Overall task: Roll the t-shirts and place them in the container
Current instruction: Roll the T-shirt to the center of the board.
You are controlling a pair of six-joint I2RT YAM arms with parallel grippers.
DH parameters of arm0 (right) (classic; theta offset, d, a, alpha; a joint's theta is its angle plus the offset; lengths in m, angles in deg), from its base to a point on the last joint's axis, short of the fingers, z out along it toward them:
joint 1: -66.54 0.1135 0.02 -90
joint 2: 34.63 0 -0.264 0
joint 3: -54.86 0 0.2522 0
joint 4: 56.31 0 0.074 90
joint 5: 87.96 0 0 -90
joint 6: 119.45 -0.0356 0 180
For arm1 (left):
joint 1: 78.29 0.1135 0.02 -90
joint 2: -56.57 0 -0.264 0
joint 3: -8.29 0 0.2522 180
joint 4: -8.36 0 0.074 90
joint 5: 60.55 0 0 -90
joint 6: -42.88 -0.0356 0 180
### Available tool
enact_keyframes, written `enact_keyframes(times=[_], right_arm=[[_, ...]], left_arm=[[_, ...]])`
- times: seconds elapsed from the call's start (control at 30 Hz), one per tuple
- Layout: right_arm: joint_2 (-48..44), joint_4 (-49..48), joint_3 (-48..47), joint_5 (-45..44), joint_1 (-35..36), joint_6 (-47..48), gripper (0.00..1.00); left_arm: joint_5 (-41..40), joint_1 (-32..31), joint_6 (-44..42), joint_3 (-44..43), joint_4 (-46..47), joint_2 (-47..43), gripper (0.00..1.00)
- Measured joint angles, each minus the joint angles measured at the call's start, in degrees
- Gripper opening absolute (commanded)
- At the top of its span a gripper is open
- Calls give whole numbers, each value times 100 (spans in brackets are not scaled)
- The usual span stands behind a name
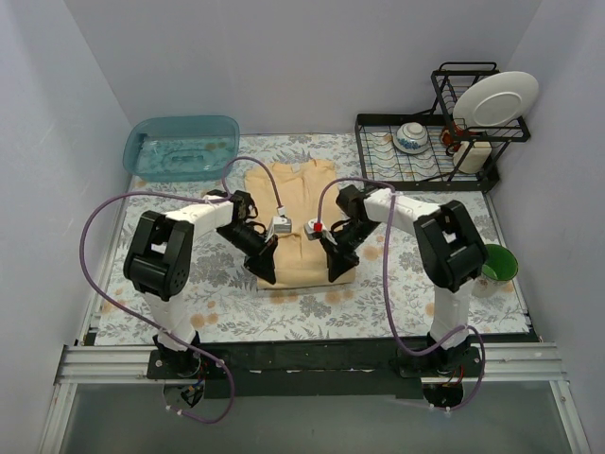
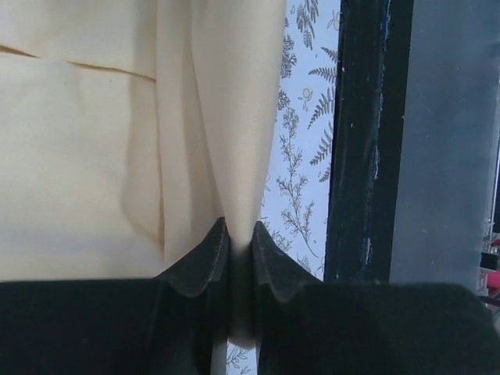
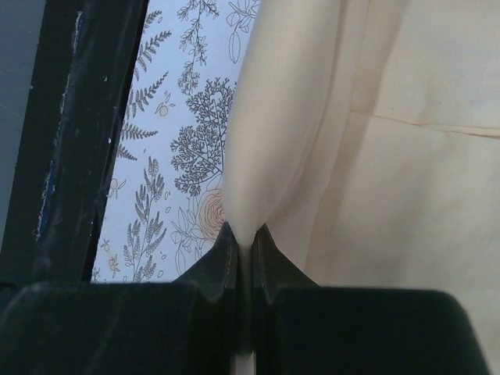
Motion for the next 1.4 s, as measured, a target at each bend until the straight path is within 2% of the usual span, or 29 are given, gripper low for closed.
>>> enact_keyframes(times=[0.23, 0.43, 0.57, 0.77, 0.9, 1.0, 1.03, 1.07, 1.13, 1.27, 1.4], right_arm=[[1239, 1032, -927, 247, -151, 326, 1], [1840, 1397, -1499, 376, -358, 330, 1], [2055, 1600, -1722, 378, -363, 321, 1], [2354, 1792, -1998, 479, -385, 164, 1], [2564, 1974, -2221, 485, -400, -22, 1], [2728, 2120, -2378, 525, -424, -190, 1], [2758, 2157, -2402, 533, -435, -229, 1], [2774, 2170, -2411, 542, -442, -264, 1], [2793, 2194, -2433, 542, -450, -313, 1], [2833, 2216, -2487, 525, -448, -433, 1], [3003, 2415, -2728, 481, -433, -501, 1]], left_arm=[[-66, 15, 170, -227, -7, 693, 0], [-57, 79, 251, -341, 28, 1001, 0], [-107, 175, 361, -603, 2, 1266, 9], [17, 468, 627, -918, -157, 1655, 34], [-66, 662, 546, -841, -251, 1528, 40], [-339, 715, 402, -743, -337, 1255, 43], [-391, 726, 396, -743, -345, 1172, 46], [-505, 732, 409, -708, -267, 1016, 54], [-662, 721, 479, -557, -20, 555, 57], [-1167, 581, 778, 269, 1078, -1045, 59], [-1493, 116, 750, 1139, 2092, -2374, 63]])
